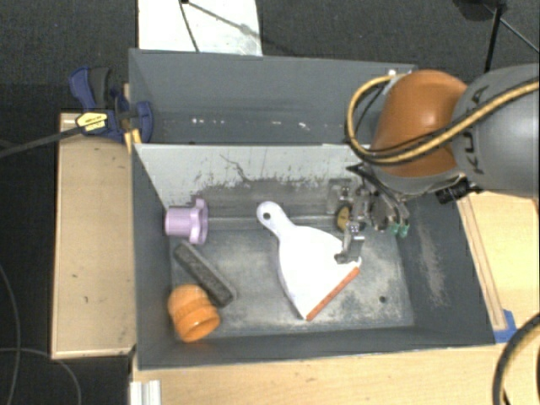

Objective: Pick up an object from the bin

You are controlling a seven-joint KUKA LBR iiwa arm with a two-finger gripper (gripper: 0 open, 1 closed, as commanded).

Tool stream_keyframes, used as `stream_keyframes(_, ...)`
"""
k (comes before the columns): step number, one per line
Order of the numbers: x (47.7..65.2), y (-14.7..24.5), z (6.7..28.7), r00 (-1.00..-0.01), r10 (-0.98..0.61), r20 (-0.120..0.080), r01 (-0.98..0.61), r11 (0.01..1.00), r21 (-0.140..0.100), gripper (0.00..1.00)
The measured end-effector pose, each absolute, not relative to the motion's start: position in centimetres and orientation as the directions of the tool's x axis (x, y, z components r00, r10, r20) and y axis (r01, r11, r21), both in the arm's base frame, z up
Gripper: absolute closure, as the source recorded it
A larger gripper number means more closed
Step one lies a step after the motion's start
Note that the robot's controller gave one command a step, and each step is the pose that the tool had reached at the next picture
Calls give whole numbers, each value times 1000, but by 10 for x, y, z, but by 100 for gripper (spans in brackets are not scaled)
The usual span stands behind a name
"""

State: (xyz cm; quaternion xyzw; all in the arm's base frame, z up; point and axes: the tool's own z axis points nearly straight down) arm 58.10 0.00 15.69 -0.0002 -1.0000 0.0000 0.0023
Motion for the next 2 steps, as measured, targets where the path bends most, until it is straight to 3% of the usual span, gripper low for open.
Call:
stream_keyframes(1,583,0,162,-1000,0,-3,0,1000,0,0)
stream_keyframes(2,575,-63,71,-995,-97,-4,-97,995,0,100)
